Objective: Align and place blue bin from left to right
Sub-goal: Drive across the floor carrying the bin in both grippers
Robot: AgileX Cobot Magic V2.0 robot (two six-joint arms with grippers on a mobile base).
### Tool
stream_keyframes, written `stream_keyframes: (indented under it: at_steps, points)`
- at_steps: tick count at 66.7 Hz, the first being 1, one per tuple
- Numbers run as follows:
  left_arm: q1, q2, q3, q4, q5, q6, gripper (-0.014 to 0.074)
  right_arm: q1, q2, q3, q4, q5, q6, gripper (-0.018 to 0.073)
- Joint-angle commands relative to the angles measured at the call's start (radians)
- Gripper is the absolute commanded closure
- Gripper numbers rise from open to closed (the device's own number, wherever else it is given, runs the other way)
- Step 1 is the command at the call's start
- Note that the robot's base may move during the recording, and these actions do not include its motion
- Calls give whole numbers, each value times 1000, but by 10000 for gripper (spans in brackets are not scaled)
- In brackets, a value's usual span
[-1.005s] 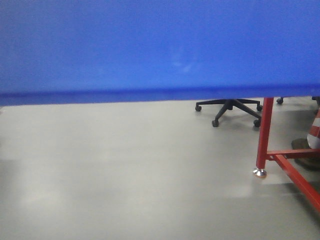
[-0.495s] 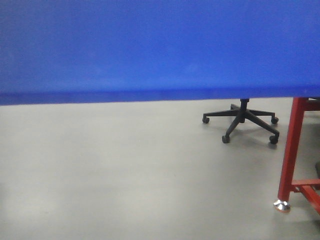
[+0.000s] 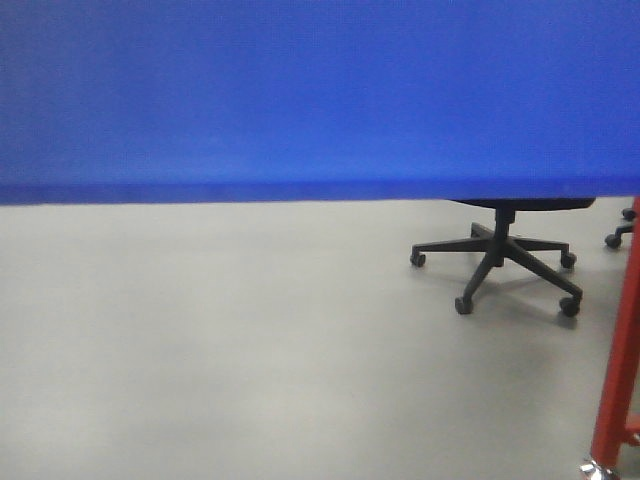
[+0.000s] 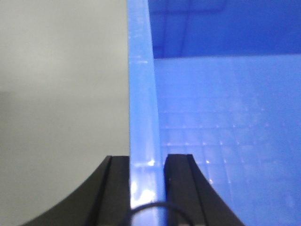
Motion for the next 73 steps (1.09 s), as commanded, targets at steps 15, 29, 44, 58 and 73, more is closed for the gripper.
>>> stream_keyframes:
  at_steps: [15,29,44,58,73]
  points:
    - [-14,-12,-10,111,-121,0,707,9,-7,-12,-9,-147,1,637]
    - [-14,-12,-10,154,-181,0,707,9,-7,-12,-9,-184,1,637]
    - [-14,-12,-10,164,-238,0,707,9,-7,-12,-9,-211,1,637]
    - [-14,-12,-10,164,-250,0,707,9,-7,-12,-9,-217,1,637]
    - [-14,-12,-10,164,-250,0,707,9,-7,-12,-9,-217,1,637]
